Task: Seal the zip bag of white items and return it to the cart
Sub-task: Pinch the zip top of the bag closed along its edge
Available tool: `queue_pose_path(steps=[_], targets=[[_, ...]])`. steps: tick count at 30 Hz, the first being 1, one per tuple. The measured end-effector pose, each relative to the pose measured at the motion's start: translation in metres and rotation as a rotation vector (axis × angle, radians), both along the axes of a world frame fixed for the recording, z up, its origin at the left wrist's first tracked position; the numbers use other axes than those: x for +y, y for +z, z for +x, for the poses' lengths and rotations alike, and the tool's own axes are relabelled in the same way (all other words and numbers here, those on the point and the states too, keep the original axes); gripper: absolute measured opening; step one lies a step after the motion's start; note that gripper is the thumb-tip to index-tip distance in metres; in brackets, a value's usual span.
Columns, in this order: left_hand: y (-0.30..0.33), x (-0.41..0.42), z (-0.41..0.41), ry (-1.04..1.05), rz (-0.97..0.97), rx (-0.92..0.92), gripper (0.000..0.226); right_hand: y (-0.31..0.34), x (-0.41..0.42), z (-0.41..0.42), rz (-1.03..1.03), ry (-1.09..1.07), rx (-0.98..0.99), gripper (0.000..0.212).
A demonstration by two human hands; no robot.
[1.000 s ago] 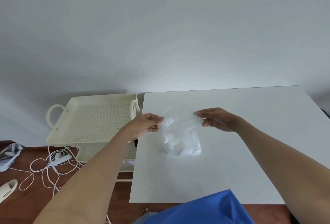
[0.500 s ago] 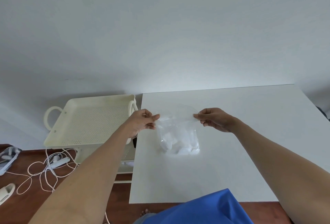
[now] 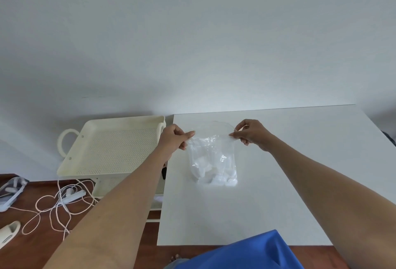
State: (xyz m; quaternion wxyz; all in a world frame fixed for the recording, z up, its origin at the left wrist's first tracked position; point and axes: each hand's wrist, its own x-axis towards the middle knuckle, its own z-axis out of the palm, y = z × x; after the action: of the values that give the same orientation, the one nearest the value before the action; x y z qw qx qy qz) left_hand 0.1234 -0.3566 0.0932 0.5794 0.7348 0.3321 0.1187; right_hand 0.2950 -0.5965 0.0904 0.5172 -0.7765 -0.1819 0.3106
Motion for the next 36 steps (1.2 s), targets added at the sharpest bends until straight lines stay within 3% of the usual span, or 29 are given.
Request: queue_pose_path(steps=[6, 10, 15, 19, 22, 28, 36], targets=[[0.000, 0.001, -0.015, -0.052, 0.104, -0.075, 0.041, -0.001, -0.008, -0.011, 0.090, 0.064, -0.092, 0.043], [0.000, -0.010, -0.018, -0.205, 0.185, -0.052, 0.035, -0.009, -0.002, -0.022, 0.098, 0.016, -0.242, 0.040], [-0.005, -0.020, -0.022, -0.328, 0.302, 0.058, 0.044, -0.014, 0.003, -0.029, 0.048, 0.014, -0.402, 0.020], [-0.007, -0.019, -0.020, -0.328, 0.341, 0.053, 0.037, -0.023, -0.003, -0.034, -0.060, 0.198, -0.726, 0.050], [-0.007, -0.019, -0.016, -0.289, 0.309, 0.051, 0.033, -0.028, -0.004, -0.038, -0.093, 0.276, -0.857, 0.052], [-0.008, -0.015, -0.014, -0.267, 0.249, 0.051, 0.030, -0.025, 0.006, -0.028, -0.004, 0.221, -0.689, 0.023], [-0.001, -0.002, -0.011, -0.404, 0.228, 0.085, 0.031, -0.010, 0.014, -0.008, -0.092, 0.352, -0.485, 0.021]])
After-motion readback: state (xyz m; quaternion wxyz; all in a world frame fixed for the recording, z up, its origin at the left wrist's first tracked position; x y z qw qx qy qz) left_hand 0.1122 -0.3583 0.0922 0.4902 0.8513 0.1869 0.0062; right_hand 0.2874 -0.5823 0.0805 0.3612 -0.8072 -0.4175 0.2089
